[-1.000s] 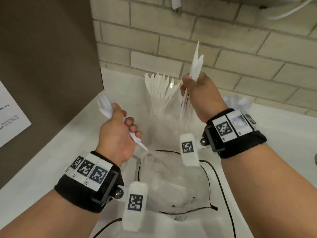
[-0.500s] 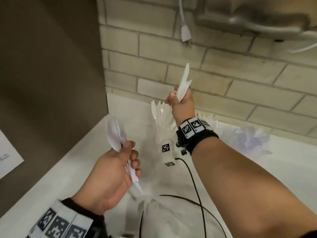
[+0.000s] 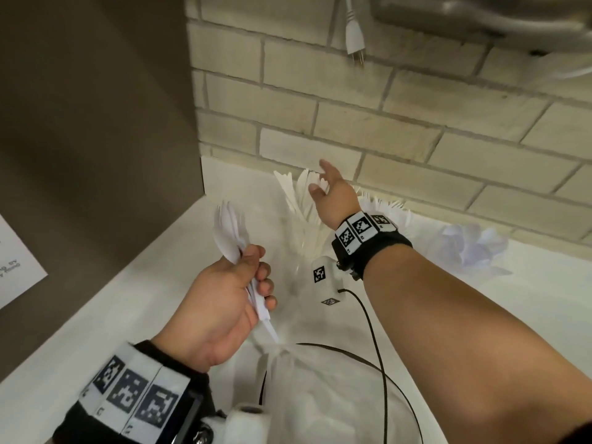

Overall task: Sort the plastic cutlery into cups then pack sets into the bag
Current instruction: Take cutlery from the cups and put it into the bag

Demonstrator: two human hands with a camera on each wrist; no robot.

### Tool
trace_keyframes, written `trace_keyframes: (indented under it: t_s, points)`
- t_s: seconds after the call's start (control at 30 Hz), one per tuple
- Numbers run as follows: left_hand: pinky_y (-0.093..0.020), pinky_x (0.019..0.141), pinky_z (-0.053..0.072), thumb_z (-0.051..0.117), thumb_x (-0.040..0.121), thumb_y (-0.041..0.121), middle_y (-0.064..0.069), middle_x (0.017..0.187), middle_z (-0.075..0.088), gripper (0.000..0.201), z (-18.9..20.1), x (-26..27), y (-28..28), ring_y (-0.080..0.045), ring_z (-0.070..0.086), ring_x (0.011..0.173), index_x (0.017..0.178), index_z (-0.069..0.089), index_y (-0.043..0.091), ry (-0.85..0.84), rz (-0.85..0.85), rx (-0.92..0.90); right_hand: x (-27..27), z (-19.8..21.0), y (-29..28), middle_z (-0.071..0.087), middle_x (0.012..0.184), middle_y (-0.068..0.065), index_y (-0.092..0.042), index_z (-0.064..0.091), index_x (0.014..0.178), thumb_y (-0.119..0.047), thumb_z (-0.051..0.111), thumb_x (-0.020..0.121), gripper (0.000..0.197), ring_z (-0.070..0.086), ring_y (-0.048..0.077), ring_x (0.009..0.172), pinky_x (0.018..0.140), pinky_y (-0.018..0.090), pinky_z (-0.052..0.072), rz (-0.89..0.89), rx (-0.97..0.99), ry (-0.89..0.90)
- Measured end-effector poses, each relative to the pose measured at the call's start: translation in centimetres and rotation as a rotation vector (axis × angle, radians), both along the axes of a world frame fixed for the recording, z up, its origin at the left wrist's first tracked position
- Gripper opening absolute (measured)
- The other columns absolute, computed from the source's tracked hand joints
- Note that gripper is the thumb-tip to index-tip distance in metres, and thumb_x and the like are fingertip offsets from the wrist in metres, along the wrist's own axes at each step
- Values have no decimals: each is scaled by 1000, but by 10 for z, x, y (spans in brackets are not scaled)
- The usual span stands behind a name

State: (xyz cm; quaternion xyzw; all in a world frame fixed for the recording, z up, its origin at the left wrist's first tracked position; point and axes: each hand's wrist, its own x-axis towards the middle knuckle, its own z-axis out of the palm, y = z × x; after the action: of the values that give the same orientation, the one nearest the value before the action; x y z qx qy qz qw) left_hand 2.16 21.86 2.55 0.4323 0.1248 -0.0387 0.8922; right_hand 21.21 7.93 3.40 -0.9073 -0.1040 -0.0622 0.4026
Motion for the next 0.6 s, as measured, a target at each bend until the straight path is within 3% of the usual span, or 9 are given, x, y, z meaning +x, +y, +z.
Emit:
trace_keyframes:
  t_s: [0.07,0.13,0.2,0.27,0.33,0.4,0.5,0.6]
  points:
    - [-30,56,35,45,98,21,0,63,45,13,1,-1,1,-12,41,53,92,54,12,4,-7,12,-1,2,-1,33,153,6,-24,30,148,-17,45,99,52,39,20,136,99,15,26,3,23,-32]
    - [-30,57,37,47,98,22,0,63,47,13,2,-2,1,-13,43,54,94,55,12,8,-32,32,-6,6,-2,28,154,6,-20,44,142,-19,46,99,43,38,20,136,103,16,24,-21,-20,-91]
    - [-30,59,42,48,97,25,0,65,51,17,2,-4,2,-13,47,56,96,58,12,6,-69,76,-17,16,-2,32,150,5,-17,57,130,-22,48,98,34,40,18,134,104,16,26,-46,-25,-170]
    - [-32,64,48,48,96,26,0,69,55,21,2,-6,2,-15,52,60,99,63,11,-6,-116,107,-38,30,-2,47,139,4,-17,66,118,-23,52,96,26,47,16,126,100,17,33,-32,18,-197]
    - [-33,65,48,49,93,26,0,72,57,24,3,-9,2,-15,53,61,103,66,11,-32,-177,108,-66,43,-3,65,117,2,-19,71,103,-27,57,94,18,59,16,110,95,23,43,20,122,-99]
    - [-29,58,45,51,89,25,0,74,58,28,4,-12,1,-14,50,58,107,67,10,-63,-224,87,-103,53,-7,72,97,3,-20,71,90,-35,62,91,18,67,17,94,88,31,51,72,269,121]
    - [-25,50,38,54,86,25,-2,75,55,31,8,-15,-5,-13,41,55,108,66,7,-106,-268,65,-148,60,-14,71,76,-1,-13,70,87,-47,64,85,34,71,16,80,80,34,54,141,328,369]
    - [-26,50,38,52,90,34,-2,70,52,32,13,-19,-15,-13,41,52,102,66,8,-125,-296,135,-171,57,-17,67,65,1,-7,68,87,-36,60,91,30,66,10,62,76,34,53,128,356,378]
